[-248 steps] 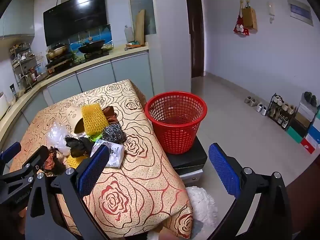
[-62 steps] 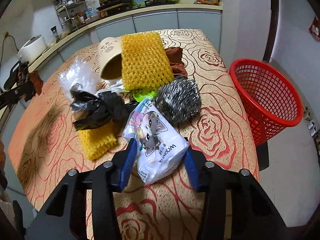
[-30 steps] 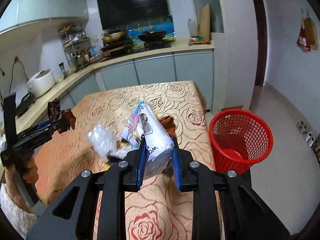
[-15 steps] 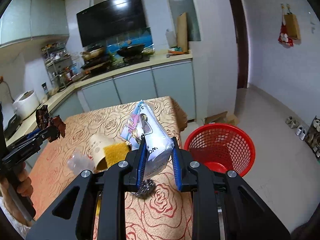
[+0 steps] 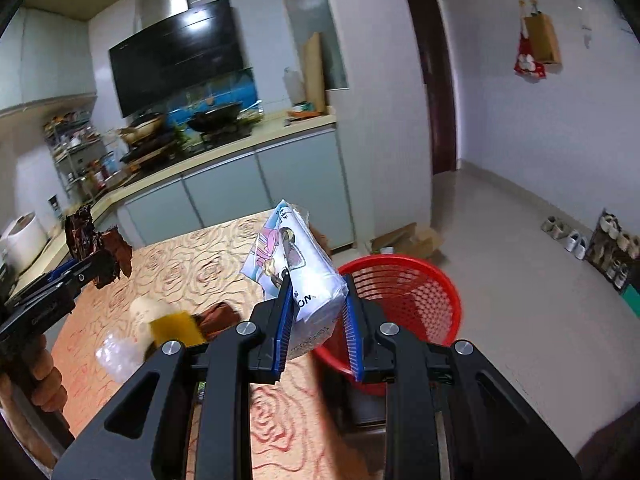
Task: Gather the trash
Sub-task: 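Carry the bags and wipe pack with both tools over the red wastebasket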
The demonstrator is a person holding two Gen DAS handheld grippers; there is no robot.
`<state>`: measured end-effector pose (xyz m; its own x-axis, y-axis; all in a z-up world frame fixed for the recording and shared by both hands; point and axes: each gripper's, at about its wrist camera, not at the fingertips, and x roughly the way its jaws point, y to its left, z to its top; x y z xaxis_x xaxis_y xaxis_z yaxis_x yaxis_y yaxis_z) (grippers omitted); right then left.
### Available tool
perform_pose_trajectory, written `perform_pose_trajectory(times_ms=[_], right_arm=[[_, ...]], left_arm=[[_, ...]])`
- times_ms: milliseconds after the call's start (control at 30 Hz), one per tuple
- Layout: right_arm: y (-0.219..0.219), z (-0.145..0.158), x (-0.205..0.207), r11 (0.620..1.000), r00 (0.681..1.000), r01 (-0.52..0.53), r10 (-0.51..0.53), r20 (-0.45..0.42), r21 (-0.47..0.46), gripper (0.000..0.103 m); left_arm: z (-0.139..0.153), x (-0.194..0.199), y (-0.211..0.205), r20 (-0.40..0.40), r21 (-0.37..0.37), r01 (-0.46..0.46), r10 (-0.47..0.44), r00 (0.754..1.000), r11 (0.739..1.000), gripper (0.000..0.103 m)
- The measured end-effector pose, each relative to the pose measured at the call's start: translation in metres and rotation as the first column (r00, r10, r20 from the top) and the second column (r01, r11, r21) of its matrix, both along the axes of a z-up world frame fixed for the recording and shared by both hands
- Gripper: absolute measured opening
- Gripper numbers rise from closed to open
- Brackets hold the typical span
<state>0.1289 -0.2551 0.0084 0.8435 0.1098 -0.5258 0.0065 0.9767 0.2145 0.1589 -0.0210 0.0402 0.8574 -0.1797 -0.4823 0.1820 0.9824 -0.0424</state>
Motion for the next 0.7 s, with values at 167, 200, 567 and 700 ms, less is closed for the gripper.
perform_pose_trajectory(times_ms=[167, 200, 567, 700], right_arm=[[-0.021, -0.005, 0.005, 0.998, 0.998, 0.055, -0.055, -0.018, -0.014, 0.024], [-0.024, -0.006, 0.007, 0.998, 0.998, 0.064, -0.064, -0.023, -0.014, 0.024], [-0.061, -0.033, 0.031, 0.986, 0.982, 0.165, -0.167, -0.085, -0.028, 0.024], [-0.069, -0.048, 0.044, 0.984, 0.976, 0.176, -0.179, -0.123, -0.03, 0.024]], left_arm=[[-0.009, 0.018, -0.036, -0.024, -0.008, 0.081, -0.081, 0.996, 0.997, 0.051], [-0.011, 0.023, -0.043, -0.032, -0.006, 0.092, -0.092, 0.995, 0.996, 0.051], [-0.041, 0.065, -0.104, -0.115, -0.024, 0.217, -0.219, 0.969, 0.976, 0.051], [-0.055, 0.081, -0.12, -0.157, -0.021, 0.234, -0.234, 0.96, 0.972, 0.051]])
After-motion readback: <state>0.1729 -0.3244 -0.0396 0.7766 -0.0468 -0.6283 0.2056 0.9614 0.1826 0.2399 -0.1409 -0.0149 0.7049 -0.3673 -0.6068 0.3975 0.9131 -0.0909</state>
